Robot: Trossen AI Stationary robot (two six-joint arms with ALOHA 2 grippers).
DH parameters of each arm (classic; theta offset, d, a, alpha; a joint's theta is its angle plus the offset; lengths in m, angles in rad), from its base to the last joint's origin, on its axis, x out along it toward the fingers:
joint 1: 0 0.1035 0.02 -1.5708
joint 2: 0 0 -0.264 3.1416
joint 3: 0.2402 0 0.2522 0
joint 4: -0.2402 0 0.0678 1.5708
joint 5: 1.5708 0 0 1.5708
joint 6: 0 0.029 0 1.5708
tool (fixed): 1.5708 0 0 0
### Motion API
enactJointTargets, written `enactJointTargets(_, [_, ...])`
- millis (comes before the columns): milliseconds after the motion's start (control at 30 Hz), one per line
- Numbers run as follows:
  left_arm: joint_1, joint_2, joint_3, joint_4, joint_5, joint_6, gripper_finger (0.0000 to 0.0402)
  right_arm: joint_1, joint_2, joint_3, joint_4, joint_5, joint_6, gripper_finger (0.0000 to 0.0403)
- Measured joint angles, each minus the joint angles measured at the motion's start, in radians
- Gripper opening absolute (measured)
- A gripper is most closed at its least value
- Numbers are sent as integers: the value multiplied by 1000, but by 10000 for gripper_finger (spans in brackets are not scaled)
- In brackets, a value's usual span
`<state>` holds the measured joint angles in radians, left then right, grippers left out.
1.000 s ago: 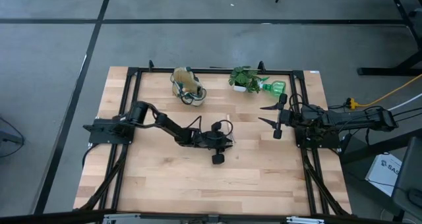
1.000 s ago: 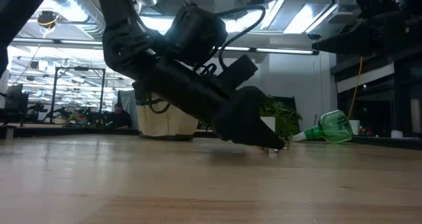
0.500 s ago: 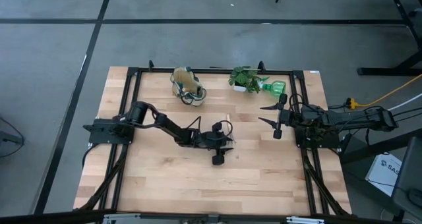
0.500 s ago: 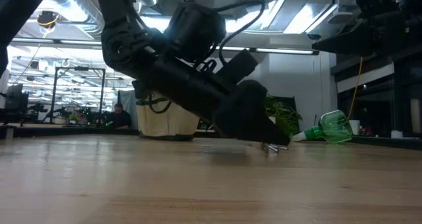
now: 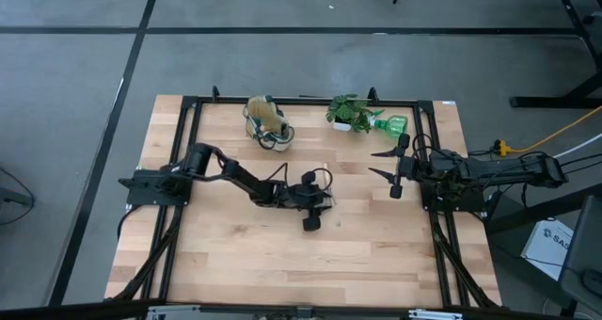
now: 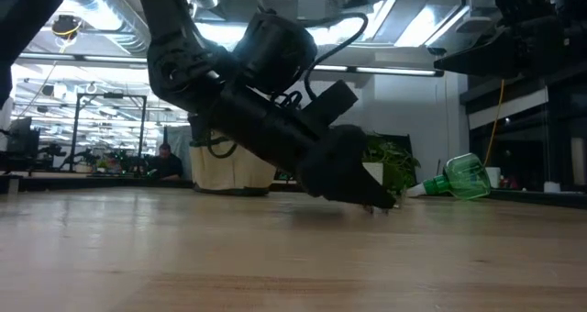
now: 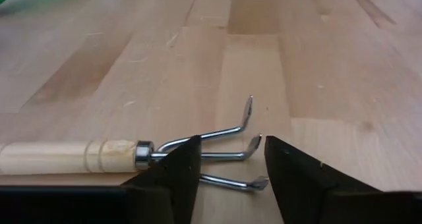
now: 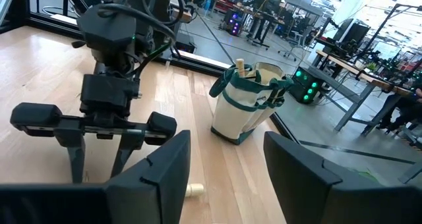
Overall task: Pick & Place Garden tools in Gardening bag
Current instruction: Put the brown hand rake into the gardening bag
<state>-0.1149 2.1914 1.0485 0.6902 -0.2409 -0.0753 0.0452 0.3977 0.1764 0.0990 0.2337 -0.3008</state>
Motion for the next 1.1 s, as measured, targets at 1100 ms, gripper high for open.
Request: enactJointTargets(1100, [19,-46,-3,-61,-6,-26,4,0,0,0,0,0,0,195])
